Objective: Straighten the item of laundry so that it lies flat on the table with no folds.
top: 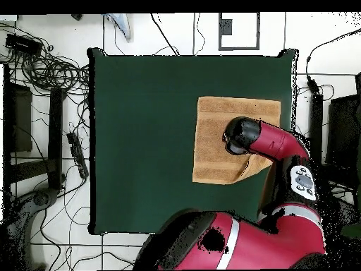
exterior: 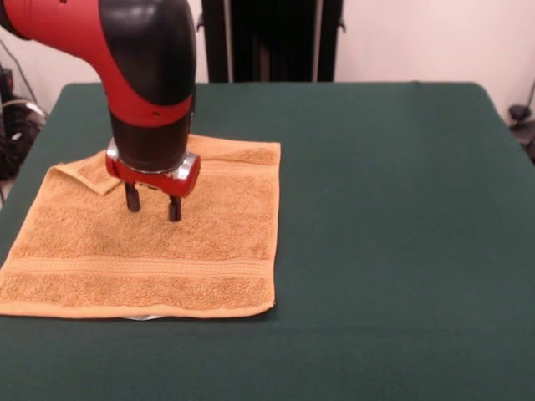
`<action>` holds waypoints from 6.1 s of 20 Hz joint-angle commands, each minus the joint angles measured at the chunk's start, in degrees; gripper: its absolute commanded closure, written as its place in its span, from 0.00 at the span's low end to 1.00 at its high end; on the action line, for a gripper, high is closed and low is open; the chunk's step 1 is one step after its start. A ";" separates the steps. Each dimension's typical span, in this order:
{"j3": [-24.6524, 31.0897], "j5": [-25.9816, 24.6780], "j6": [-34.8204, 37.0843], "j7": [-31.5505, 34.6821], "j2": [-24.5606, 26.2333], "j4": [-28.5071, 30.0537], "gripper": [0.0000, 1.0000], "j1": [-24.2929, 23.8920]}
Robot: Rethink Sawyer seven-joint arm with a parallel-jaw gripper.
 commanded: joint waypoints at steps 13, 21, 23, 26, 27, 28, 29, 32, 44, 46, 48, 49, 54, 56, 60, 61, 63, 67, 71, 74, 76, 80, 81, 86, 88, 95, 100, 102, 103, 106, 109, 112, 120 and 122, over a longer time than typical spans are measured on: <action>8.92 -2.74 -6.81 0.58 3.53 1.30 0.00 -1.65; 9.86 -4.02 -7.08 -1.25 -1.71 6.12 0.00 -3.01; 11.14 -5.23 -9.25 -2.48 -2.85 7.90 0.00 -4.01; 14.79 -7.73 -12.83 -5.35 -4.45 10.54 0.00 -6.82; 15.57 -8.03 -12.60 -5.46 -4.94 11.28 0.00 -7.54; 16.35 -8.32 -12.37 -5.58 -5.42 12.01 0.00 -8.27; 16.62 -8.66 -11.81 -5.20 -6.12 12.62 0.00 -8.60; 16.80 -9.72 -10.00 -4.12 -7.57 12.41 0.00 -8.82; 20.88 -12.72 -11.78 -2.59 -6.84 17.93 0.00 -13.27; 20.95 -13.23 -11.76 -2.05 -6.26 17.83 0.00 -13.34; 21.41 -13.70 -12.30 -1.70 -5.38 17.67 0.00 -13.68; 21.67 -13.90 -12.50 -1.56 -4.85 17.46 0.00 -13.85; 22.44 -14.59 -13.50 -0.30 -2.77 16.03 0.00 -13.93; 22.72 -14.72 -13.90 0.02 -2.41 15.93 0.00 -14.08; 23.45 -14.97 -14.76 -0.23 -1.35 15.96 0.00 -15.02; 23.64 -15.03 -14.85 -0.36 -1.14 16.00 0.00 -15.31; 23.54 -15.34 -15.85 0.04 -1.30 16.79 0.00 -15.61; 23.13 -15.72 -17.80 1.37 -1.38 17.66 0.00 -15.65; 22.60 -15.65 -18.21 2.03 -1.28 16.71 0.00 -15.06; 22.46 -15.31 -17.38 2.05 -2.20 16.37 0.00 -14.82; 22.72 -15.16 -17.17 1.92 -3.15 17.04 0.00 -15.24; 21.31 -15.42 -16.79 2.80 -6.41 19.58 0.00 -14.95; 20.79 -15.61 -16.65 2.91 -7.21 20.23 0.00 -14.83; 19.95 -15.80 -15.07 2.40 -8.73 20.86 0.00 -15.08; 19.82 -15.98 -15.43 2.75 -9.00 21.10 0.00 -15.30; 20.67 -17.72 -18.68 2.33 -8.55 23.03 0.00 -18.73; 20.83 -20.42 -22.41 1.39 -4.25 22.88 0.00 -21.32; 20.99 -21.89 -23.84 0.91 -1.99 22.35 0.00 -22.60; 21.08 -22.64 -24.40 0.58 -1.03 22.16 0.00 -23.31; 21.10 -24.72 -26.11 -0.46 1.89 21.21 0.00 -25.64; 20.49 -26.76 -27.91 0.10 3.94 20.57 0.00 -26.66; 19.70 -28.20 -30.26 1.23 5.79 20.77 0.00 -27.30; 18.36 -29.45 -33.31 3.51 7.67 19.90 0.00 -26.66; 17.95 -29.45 -33.84 4.09 7.37 20.06 0.00 -26.14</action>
